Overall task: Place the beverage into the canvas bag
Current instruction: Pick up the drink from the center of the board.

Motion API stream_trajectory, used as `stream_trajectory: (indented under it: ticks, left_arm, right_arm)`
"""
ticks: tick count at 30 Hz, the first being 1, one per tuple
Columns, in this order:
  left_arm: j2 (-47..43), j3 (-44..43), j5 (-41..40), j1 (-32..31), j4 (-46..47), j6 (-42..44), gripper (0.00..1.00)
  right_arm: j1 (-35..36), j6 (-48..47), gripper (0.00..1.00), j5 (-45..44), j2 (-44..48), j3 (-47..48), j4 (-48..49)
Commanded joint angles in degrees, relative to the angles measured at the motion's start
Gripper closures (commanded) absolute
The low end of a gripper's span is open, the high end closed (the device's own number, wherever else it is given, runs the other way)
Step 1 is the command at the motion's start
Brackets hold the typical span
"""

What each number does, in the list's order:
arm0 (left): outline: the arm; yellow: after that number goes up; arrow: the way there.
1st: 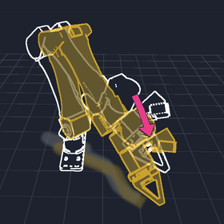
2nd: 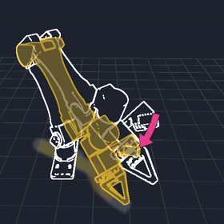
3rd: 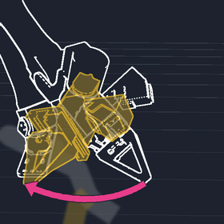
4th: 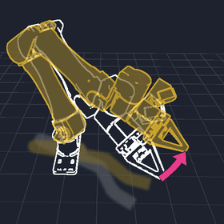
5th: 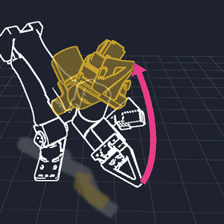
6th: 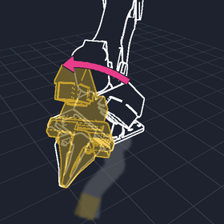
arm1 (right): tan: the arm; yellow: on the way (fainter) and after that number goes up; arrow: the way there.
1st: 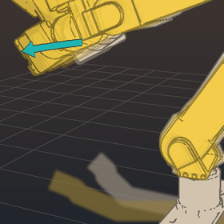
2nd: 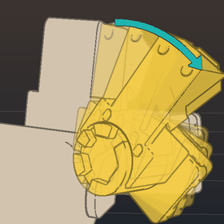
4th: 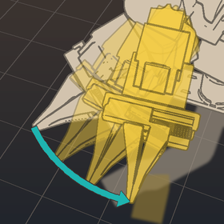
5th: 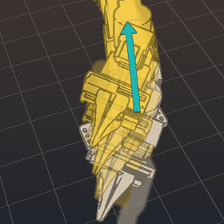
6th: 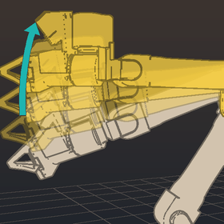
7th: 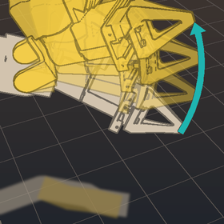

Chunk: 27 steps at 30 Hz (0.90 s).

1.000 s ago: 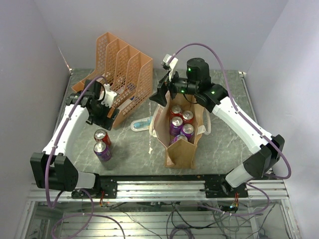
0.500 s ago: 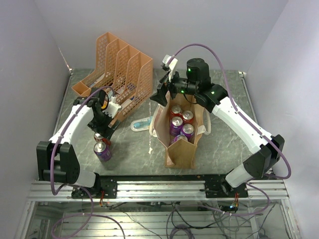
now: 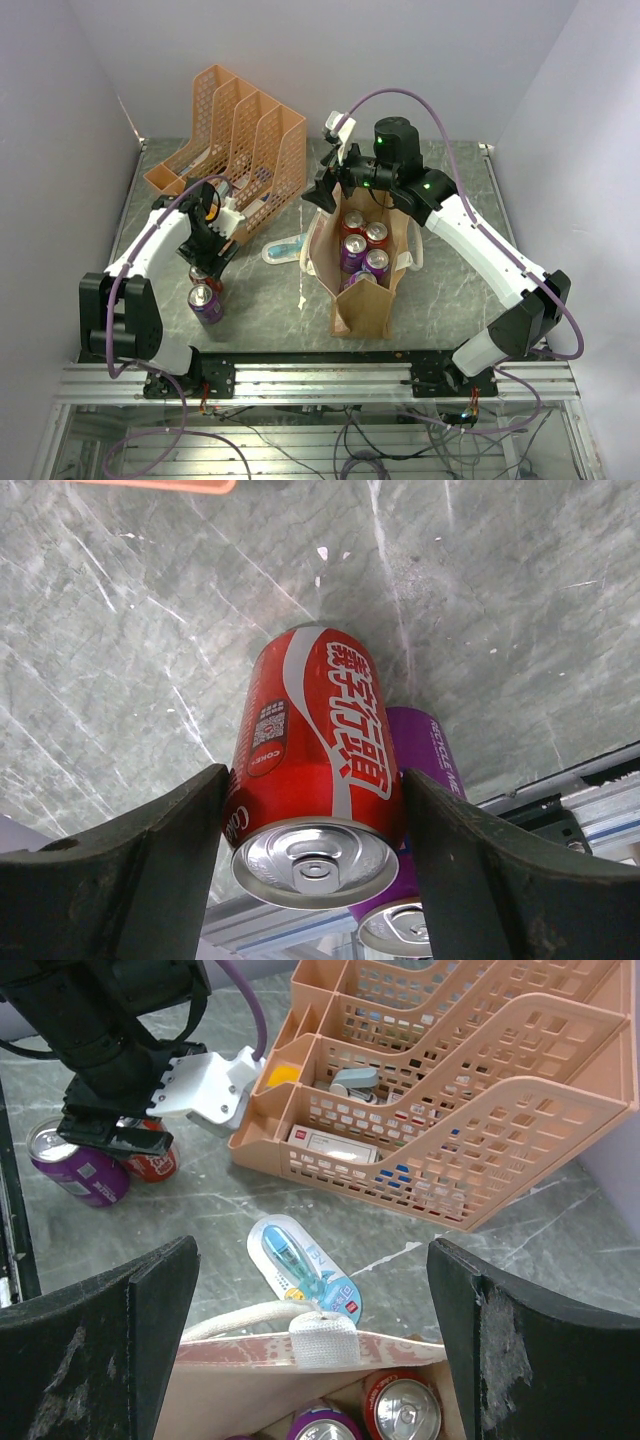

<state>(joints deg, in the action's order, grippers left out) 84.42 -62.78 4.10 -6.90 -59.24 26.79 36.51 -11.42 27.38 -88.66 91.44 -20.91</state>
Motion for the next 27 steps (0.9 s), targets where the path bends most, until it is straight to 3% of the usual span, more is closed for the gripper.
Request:
stream_trajectory:
  ticks: [1,9,13,18,21,24,27]
  left_arm:
    - [-1.05,1.69,1.22,0.39,0.83,0.18,0.19]
    - [-2.65,3.01,0.23,0.39,0.70,0.85,0.13]
    - [-2.86,3.10,0.29,0.37,0.77,0.60,0.20]
    - [-3.94,0.99,1.96,0.35,0.43,0.23,0.40]
    - [-4.97,-2.75,4.35,0.36,0.04,1.30,0.61]
    - [-5.49,-8.51,7.19,0.18,-0.55,2.24,0.90]
    - [-5.86,-16.24,10.02,-0.56,-1.83,3.04,0.93]
  right_arm:
    - [0.17,-1.21,0.04,-0.92,-0.16,-0.03,0.44]
    - [0.14,-1.65,0.04,-0.48,0.01,-0.62,0.30]
    - [0.14,-1.65,0.04,-0.31,0.33,-1.03,0.25]
    - [0.14,-2.02,0.04,-0.52,0.63,-1.20,0.18]
    - [0.11,-2.11,0.04,-0.54,1.24,-1.56,0.07]
    - [-0.31,-1.69,0.03,-0.66,2.87,-2.88,-0.58]
    - [-1.11,-1.84,0.03,-1.11,5.41,-4.86,-2.51]
